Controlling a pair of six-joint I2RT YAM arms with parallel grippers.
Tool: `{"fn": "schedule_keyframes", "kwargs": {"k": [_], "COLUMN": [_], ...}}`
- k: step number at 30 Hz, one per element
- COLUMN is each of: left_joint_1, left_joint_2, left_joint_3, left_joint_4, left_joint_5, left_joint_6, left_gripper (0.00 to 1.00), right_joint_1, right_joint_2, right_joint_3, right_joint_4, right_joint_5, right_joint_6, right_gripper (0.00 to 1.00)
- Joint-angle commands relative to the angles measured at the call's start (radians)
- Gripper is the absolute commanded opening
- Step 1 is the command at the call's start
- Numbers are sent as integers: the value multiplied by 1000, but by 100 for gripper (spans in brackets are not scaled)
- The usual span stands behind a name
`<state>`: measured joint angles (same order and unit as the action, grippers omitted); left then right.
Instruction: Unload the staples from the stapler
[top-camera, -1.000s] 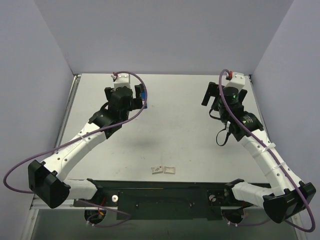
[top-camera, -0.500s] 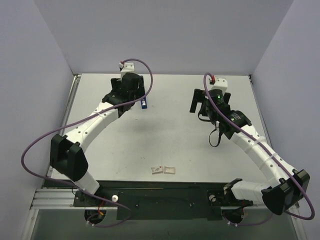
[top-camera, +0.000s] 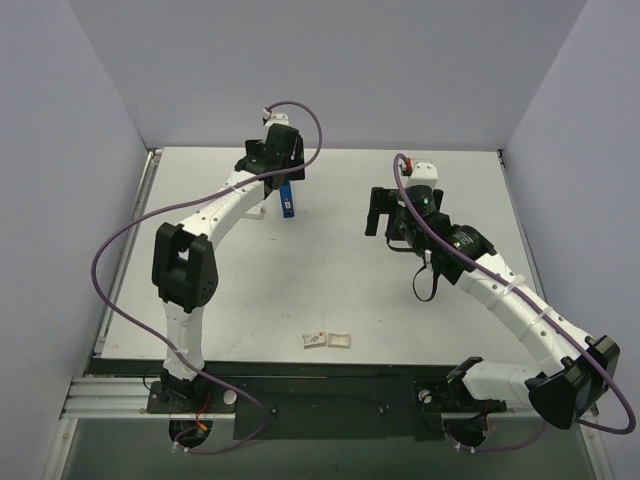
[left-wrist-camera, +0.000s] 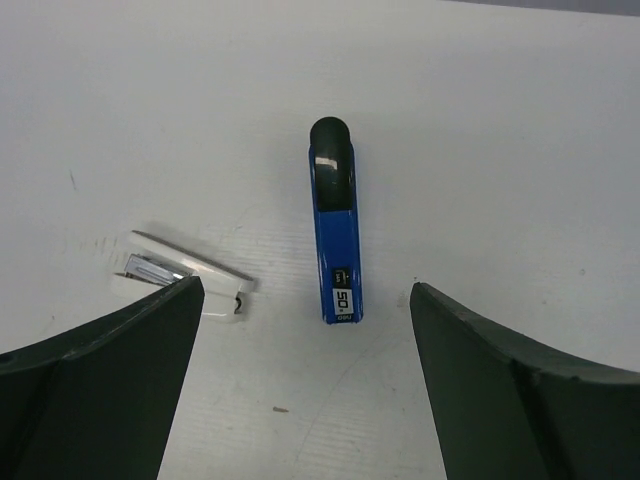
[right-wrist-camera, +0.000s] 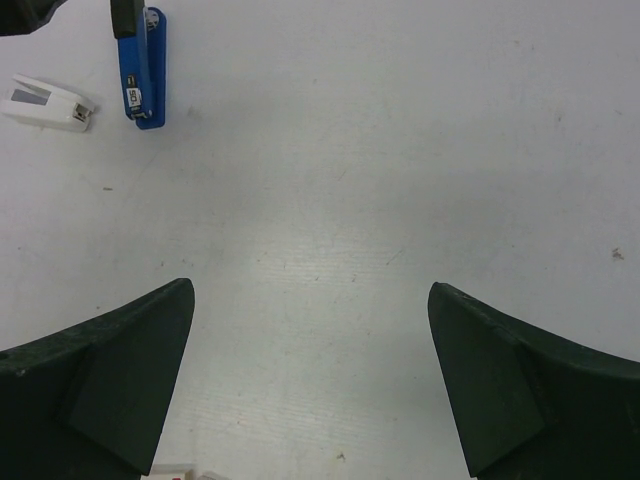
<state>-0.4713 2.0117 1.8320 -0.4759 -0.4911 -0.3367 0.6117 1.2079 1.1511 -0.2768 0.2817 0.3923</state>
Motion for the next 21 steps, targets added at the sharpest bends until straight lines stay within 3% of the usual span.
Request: {"fn": "schedule_keyframes", "kwargs": {"k": [1,15,21], "left_joint_1": [20,76,83], "left_joint_2": [81,407,489], "left_joint_3": [128,482,539], "left_joint_4": [-30,-145,-144], "left_joint_5": [60,114,109], "left_joint_6": [31,27,8], "left_gripper": [96,95,95], "right_joint_1": [11,31,33], "right_joint_2": [-13,-18,-11], "right_joint_3": [-17,-27,-24], "right_joint_4": [-15,-21,-19], "right_joint_5": [-12,-52,-70], "right_joint_6": [3,-1,2], "right_gripper": [96,96,96]}}
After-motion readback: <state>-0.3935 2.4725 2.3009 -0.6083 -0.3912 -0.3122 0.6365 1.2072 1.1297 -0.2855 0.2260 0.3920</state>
